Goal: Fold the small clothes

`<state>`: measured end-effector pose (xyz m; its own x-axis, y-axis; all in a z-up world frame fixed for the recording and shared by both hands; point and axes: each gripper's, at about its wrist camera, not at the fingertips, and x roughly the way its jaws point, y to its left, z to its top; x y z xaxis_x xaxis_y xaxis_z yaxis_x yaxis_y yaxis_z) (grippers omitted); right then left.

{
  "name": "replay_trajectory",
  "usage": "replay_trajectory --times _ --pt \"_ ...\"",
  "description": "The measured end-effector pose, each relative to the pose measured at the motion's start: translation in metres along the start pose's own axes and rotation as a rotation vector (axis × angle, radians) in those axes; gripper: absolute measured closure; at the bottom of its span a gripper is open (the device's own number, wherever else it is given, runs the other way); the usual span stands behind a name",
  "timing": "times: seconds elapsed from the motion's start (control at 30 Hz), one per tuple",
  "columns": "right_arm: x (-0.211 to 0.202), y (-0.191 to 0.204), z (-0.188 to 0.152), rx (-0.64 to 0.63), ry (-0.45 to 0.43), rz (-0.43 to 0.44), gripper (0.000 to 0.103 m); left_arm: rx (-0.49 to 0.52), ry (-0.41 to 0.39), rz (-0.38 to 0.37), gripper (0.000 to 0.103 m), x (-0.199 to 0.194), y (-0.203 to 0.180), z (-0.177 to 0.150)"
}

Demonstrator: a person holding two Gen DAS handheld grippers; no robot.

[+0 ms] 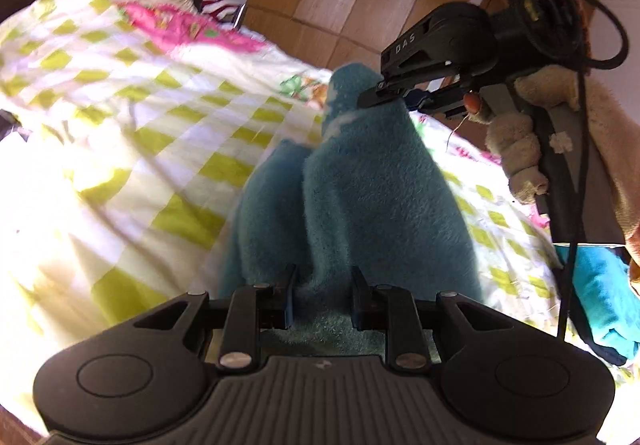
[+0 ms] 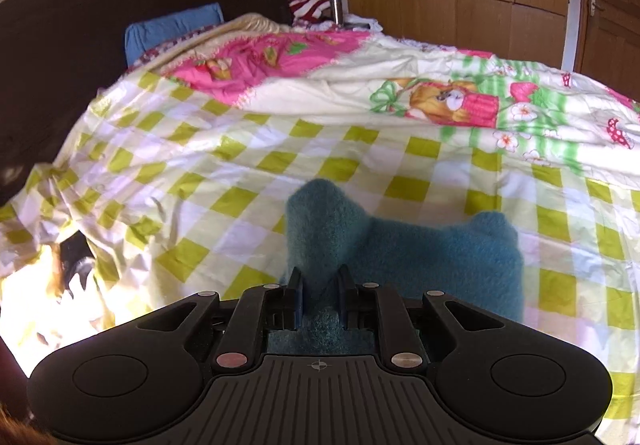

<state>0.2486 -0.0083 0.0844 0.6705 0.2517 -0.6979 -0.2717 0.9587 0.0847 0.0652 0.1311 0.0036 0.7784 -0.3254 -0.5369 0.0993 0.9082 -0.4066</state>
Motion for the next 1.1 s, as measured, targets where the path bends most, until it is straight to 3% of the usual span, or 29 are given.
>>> replay_trajectory --times 0.07,0.3,0.37,0.43,0.47,0.57,0.63,0.8,0.93,1.1 --pt "0.032 0.022 -0.021 -0.09 0.027 -0.041 0.087 -0.056 0.039 0.004 0.064 0.011 0.014 -0.009" --pt "0.048 0.035 -0.025 -0.145 0.024 -0.054 0.077 0.048 0.005 0.06 0.06 0.012 0.004 -0.011" --pt "0.035 0.026 -0.021 -0.131 0.014 -0.013 0.073 0.032 0.002 0.046 0.059 0.007 0.005 -0.007" --pt "0.018 0.011 -0.012 -0.063 -0.018 0.067 0.058 0.02 -0.013 0.042 0.057 -0.002 0.007 -0.004" --pt "0.009 0.003 -0.007 -0.024 -0.035 0.116 0.057 0.02 -0.02 0.045 0.057 -0.007 0.007 -0.002" --pt "-0.012 -0.013 0.004 0.017 -0.106 0.177 0.059 0.072 -0.071 0.071 0.057 -0.025 -0.003 0.01" --pt "-0.02 -0.019 0.009 0.015 -0.141 0.142 0.059 0.114 -0.127 0.087 0.057 -0.035 -0.012 0.022" --pt "-0.022 -0.044 0.002 0.037 -0.122 0.12 0.059 0.222 -0.22 0.055 0.057 -0.023 -0.041 0.048" --pt "-0.012 -0.051 -0.016 -0.018 -0.1 0.042 0.071 0.247 -0.187 0.043 0.057 0.017 -0.05 0.056" --pt "0.029 -0.027 -0.031 -0.162 -0.004 0.059 0.079 0.273 -0.097 0.164 0.057 0.05 -0.045 0.039"
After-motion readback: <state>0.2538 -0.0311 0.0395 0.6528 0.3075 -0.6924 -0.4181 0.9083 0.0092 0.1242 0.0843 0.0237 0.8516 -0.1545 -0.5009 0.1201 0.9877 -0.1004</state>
